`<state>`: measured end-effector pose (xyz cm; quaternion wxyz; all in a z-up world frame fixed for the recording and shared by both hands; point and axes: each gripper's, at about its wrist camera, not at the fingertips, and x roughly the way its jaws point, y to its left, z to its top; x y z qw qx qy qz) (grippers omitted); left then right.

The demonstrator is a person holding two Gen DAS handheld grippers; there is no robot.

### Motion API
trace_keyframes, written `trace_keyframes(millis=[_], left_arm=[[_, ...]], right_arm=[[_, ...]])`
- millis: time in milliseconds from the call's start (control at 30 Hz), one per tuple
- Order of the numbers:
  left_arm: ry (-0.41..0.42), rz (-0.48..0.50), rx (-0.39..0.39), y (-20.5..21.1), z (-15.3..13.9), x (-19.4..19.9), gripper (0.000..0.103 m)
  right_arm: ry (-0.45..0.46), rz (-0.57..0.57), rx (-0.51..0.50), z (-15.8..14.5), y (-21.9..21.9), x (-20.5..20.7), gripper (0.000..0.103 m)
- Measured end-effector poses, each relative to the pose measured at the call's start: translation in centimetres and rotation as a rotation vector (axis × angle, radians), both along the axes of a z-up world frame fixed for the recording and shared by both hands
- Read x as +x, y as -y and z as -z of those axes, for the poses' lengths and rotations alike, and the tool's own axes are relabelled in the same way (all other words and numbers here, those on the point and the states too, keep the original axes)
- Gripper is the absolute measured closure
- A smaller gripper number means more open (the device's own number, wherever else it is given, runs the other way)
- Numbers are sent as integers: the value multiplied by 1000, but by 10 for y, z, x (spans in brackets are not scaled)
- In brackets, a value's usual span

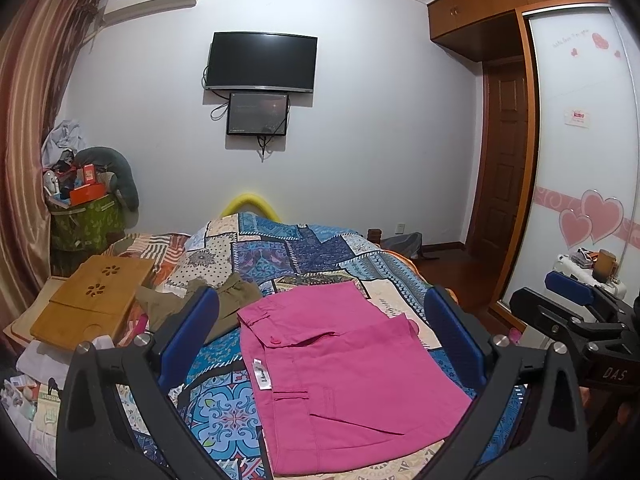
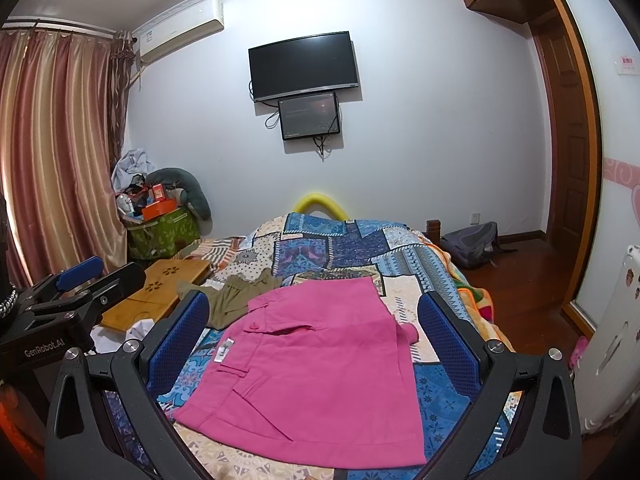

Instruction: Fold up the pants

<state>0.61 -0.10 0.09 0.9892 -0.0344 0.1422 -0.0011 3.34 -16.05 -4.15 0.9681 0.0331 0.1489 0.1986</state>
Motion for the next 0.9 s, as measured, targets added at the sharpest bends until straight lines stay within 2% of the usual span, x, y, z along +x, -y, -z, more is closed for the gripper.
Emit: trace_keyframes(millis=[900], left_arm=[[5,5,2,2,0,1,0]], right_arm=[[1,1,-2,-2,3,-1,0]])
